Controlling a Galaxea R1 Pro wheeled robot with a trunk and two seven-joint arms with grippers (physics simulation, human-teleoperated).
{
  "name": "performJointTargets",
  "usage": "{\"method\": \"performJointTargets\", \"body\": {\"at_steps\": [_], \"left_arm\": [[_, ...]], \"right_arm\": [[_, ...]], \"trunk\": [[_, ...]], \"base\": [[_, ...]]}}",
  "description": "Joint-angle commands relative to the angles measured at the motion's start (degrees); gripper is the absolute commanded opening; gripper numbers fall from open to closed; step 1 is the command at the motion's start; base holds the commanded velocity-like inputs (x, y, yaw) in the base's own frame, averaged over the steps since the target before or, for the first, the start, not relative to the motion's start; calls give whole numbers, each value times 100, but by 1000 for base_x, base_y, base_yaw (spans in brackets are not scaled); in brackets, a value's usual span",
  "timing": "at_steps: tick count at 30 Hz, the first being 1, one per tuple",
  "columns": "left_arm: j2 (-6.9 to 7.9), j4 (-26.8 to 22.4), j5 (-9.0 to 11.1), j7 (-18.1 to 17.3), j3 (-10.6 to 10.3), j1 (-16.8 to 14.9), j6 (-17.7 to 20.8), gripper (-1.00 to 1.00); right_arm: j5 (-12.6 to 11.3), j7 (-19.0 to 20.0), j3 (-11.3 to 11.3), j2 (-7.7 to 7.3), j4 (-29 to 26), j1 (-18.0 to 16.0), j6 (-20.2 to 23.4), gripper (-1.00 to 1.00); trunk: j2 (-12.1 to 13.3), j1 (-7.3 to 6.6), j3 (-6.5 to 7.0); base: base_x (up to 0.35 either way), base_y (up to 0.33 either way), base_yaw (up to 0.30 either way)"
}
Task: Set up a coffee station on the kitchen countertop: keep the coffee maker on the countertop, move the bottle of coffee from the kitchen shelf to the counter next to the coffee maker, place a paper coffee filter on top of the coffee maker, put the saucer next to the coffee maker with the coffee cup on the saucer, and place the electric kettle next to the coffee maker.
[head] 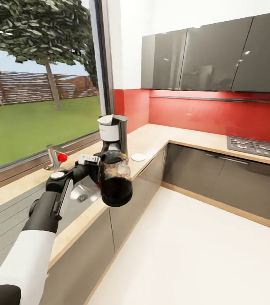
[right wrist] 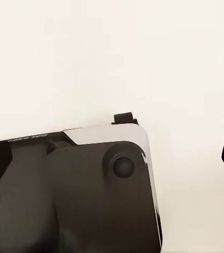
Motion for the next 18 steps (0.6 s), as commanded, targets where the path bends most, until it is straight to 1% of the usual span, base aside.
{"method": "performJointTargets", "body": {"at_steps": [1, 9, 13, 18], "left_arm": [[-2, -11, -48, -55, 13, 5, 19, -100], [-9, -18, -48, -89, 6, 76, 19, -100], [-51, -20, -58, -54, 5, 78, 11, -100], [-72, -20, -73, -49, 5, 78, 2, -100]], "right_arm": [[50, 17, -50, -1, 8, -7, -20, 100], [50, 17, -50, -1, 8, -7, -20, 100], [50, 17, -50, -1, 8, -7, -20, 100], [50, 17, -50, -1, 8, -7, -23, 100]], "trunk": [[-13, 3, -12], [-13, 3, -12], [-13, 3, -12], [-13, 3, -12]], "base": [[0, 0, -300], [0, -1, -300], [46, -183, -300], [220, -187, -300]]}}
